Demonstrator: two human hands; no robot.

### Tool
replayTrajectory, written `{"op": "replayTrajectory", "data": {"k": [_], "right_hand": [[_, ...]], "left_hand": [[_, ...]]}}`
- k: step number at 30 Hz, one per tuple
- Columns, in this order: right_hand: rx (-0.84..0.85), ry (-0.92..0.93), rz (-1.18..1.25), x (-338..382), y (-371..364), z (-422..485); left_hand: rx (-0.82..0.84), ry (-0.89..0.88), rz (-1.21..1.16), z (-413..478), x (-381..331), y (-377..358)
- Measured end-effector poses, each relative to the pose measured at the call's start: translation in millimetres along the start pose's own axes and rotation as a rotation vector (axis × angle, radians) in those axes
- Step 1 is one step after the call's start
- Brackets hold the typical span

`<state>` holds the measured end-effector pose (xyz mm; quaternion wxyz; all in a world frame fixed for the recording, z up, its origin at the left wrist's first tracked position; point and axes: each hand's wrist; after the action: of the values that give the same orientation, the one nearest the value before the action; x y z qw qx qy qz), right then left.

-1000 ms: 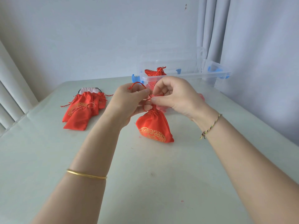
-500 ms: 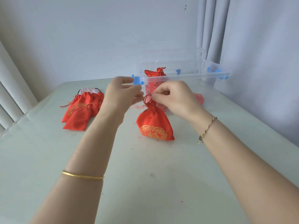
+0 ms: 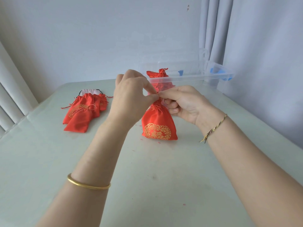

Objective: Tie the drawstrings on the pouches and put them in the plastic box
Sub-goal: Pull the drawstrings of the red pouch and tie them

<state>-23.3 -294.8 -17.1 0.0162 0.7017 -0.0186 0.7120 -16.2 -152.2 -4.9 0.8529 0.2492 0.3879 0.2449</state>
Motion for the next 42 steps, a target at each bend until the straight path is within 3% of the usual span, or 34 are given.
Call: {"op": "replayTrajectory", "data": {"k": [7, 12, 17, 24, 27, 31, 34, 37, 42], "right_hand": [[0.021, 0.053, -0.053, -1, 2, -2], [-0.15, 0.195, -0.428, 3, 19, 0], [-0.209, 0.194, -0.42, -1, 33, 7], [-0.299, 0.253, -0.705, -15, 33, 16], [-0.243, 0.234, -0.811, -17, 34, 14], [-0.061, 0.189, -0.678, 4, 34, -5], [0.091, 0.253, -0.734, 14, 20, -13], [0.033, 0.32, -0.856, 17, 14, -13], [0.016, 0.219, -0.903, 46, 36, -22]], "left_hand": [[0.012, -0.076, 0.102, -1, 2, -5], [0.043, -0.033, 0.019, 2, 7, -3], [0.116, 0.001, 0.033, 2, 9, 0], [0.163, -0.031, -0.003, 0, 5, -4], [0.189, 0.047, -0.073, -1, 5, -6], [0.202, 0.135, -0.202, -1, 6, -3], [0.213, 0.152, -0.293, 0, 1, 0], [0.225, 0.144, -0.368, 1, -7, 1], [0.189, 0.169, -0.522, 24, -21, 1]]}}
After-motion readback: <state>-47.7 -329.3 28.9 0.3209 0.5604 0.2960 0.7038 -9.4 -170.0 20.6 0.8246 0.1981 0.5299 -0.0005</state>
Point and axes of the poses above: each hand's wrist, its own z-axis towards the middle knuckle, its own y-axis out of the back of the hand, x = y × z, and after that the axes turned 7 degrees about -z, right-handed
